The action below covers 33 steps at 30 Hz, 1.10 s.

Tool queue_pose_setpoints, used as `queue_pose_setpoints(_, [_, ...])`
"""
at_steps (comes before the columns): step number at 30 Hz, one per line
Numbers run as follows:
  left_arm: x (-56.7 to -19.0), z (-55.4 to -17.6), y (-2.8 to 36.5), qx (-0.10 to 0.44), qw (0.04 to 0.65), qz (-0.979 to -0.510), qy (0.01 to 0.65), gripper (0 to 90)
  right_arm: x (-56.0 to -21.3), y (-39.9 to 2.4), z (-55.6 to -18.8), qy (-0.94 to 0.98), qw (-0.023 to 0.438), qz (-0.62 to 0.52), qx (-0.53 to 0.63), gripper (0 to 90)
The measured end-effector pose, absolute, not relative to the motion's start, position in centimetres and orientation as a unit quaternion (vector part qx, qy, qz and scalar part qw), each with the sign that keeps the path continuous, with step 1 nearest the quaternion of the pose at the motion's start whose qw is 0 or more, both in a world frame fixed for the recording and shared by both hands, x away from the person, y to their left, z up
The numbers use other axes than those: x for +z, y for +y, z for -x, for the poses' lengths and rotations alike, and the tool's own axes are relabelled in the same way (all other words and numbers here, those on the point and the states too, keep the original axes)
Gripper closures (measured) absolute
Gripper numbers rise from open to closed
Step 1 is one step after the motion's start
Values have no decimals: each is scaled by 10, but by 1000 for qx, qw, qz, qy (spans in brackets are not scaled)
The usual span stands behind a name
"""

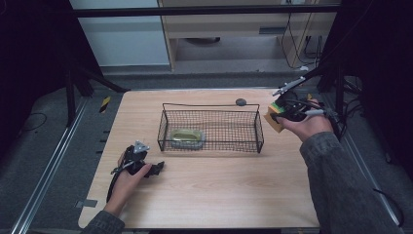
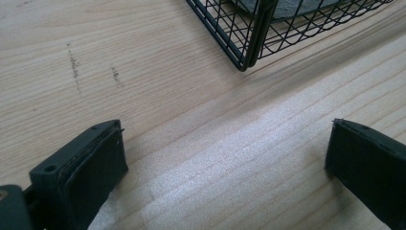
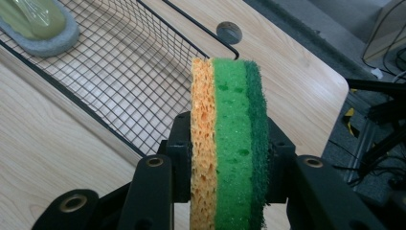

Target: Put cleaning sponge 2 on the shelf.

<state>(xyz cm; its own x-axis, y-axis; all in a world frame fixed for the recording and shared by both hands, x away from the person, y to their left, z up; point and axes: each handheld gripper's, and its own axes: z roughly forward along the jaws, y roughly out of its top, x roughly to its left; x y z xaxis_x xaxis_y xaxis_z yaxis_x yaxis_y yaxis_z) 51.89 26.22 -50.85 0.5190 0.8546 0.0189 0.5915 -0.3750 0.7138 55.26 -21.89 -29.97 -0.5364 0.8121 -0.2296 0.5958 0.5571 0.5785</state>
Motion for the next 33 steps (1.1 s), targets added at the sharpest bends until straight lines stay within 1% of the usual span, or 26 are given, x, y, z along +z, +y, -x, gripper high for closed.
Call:
queue_pose_setpoints(1, [-509, -519, 262, 197, 333, -805, 449, 0, -299, -217, -556, 850, 242, -413, 220, 643])
queue_pose_setpoints(5, [-509, -519, 262, 197, 333, -805, 449, 0, -295, -211, -563, 852, 258, -404, 209, 644])
queue_pose_setpoints(14, [-508, -519, 262, 196, 332, -806, 449, 0, -284, -196, -574, 848, 279, -390, 227, 643])
queue_pose_setpoints(18, [-509, -519, 262, 197, 333, -805, 449, 0, -284, -193, -576, 846, 271, -394, 238, 643])
queue_pose_setpoints(25, [-508, -519, 262, 197, 333, -806, 449, 0, -282, -186, -579, 844, 273, -391, 245, 643])
queue_pose_setpoints(33, [-508, -519, 262, 197, 333, -806, 449, 0, -296, -170, -590, 853, 261, -386, 237, 644])
